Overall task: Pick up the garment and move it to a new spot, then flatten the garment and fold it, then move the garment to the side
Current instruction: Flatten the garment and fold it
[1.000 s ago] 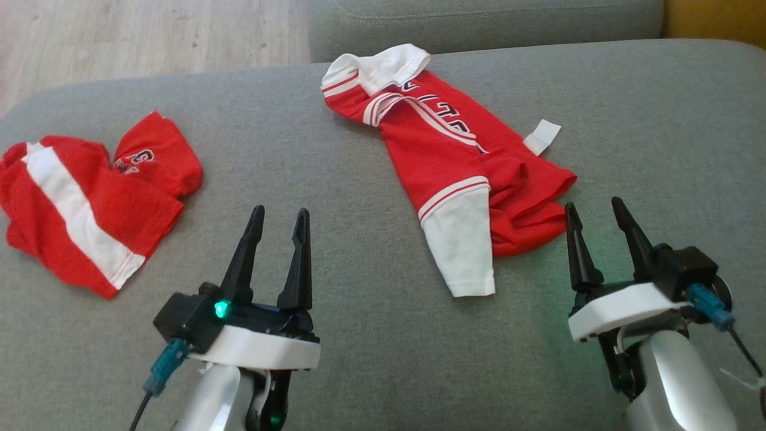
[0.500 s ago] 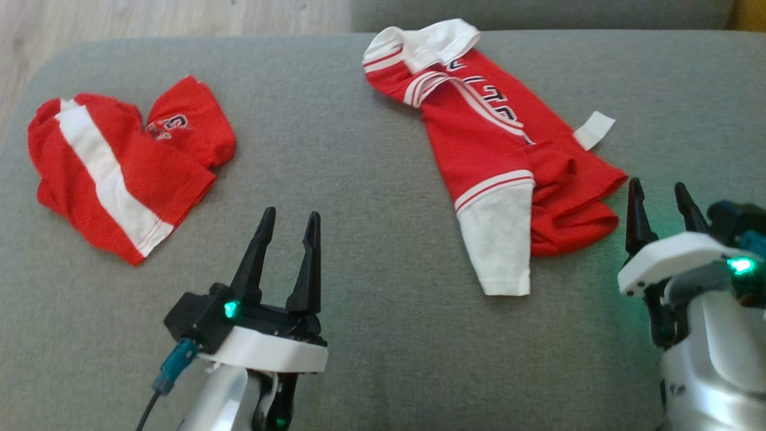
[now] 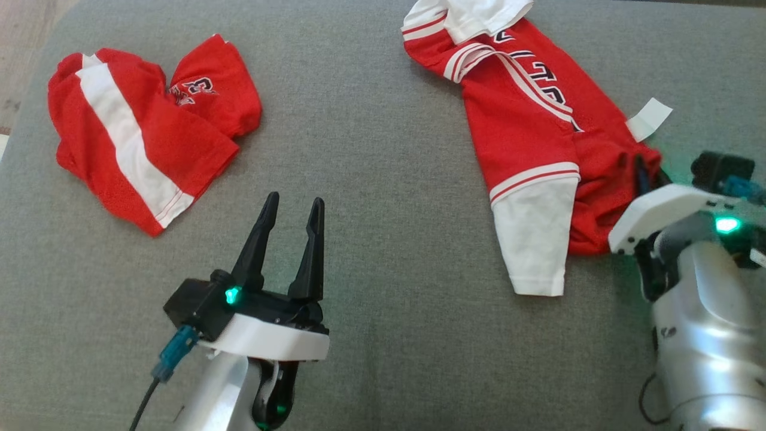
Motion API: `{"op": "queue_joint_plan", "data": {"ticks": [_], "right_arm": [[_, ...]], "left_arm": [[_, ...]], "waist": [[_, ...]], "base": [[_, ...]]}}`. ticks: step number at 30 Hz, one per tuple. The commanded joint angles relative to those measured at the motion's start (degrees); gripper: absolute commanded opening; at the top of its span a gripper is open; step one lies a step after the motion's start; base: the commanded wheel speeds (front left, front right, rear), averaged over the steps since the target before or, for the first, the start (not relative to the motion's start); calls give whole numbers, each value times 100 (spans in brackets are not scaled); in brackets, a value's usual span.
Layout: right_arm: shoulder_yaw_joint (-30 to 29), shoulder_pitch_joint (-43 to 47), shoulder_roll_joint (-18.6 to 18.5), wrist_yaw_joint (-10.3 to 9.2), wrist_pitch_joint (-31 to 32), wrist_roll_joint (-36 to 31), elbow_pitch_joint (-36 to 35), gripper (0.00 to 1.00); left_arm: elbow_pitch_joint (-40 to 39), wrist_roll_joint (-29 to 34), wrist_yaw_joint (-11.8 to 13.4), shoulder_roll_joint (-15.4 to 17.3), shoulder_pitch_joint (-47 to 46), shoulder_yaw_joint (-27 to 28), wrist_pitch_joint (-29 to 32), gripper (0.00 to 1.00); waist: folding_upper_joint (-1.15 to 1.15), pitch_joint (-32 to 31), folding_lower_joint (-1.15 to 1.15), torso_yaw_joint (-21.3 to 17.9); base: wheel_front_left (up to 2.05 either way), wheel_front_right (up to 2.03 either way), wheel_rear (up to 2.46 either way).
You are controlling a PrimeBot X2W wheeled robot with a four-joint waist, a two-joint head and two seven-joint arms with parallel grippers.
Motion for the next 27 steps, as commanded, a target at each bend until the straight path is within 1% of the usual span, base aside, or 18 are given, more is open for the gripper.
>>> {"op": "queue_joint_plan", "data": {"ticks": [1, 5, 8, 13, 16, 20, 23, 26, 27], "right_arm": [[-5, -227, 14, -4, -113, -229, -188, 0], [-459, -630, -210, -4, -118, -797, -489, 0], [-555, -1034, -564, -4, 19, -1179, -729, 0], [-269, -1793, -1250, -4, 352, -1586, -880, 0], [-43, -2233, -1714, -4, 488, -1746, -800, 0], [127, -2737, -2196, -4, 610, -1995, -708, 0], [196, -3044, -2435, -4, 591, -2176, -606, 0], [216, -3185, -2510, -4, 550, -2320, -518, 0], [208, -3230, -2510, -4, 529, -2372, -455, 100]], "left_arm": [[-174, -56, -20, 18, -210, 188, -31, 100], [-178, -82, -22, 18, -237, 193, -31, 100], [-190, -131, -24, 18, -289, 151, -31, 100], [-223, -254, -27, 18, -382, 46, -31, 100], [-228, -326, -28, 18, -423, -36, -31, 100], [-230, -404, -15, 18, -462, -115, -31, 100], [-229, -450, -2, 18, -474, -128, -31, 100], [-226, -460, -1, 18, -471, -123, -31, 100], [-225, -462, -1, 18, -469, -121, -31, 100]], "waist": [[0, 14, -1, -2], [0, 40, -1, 24], [0, 80, -1, 92], [0, 185, -1, 297], [0, 251, -1, 479], [0, 317, -1, 754], [0, 362, -1, 923], [0, 383, -1, 977], [0, 389, -1, 991]], "base": [[0, 0, 0], [0, 0, 0], [0, 0, 0], [0, 0, 0], [0, 0, 0], [0, 0, 0], [0, 0, 0], [0, 0, 0], [0, 0, 0]]}}
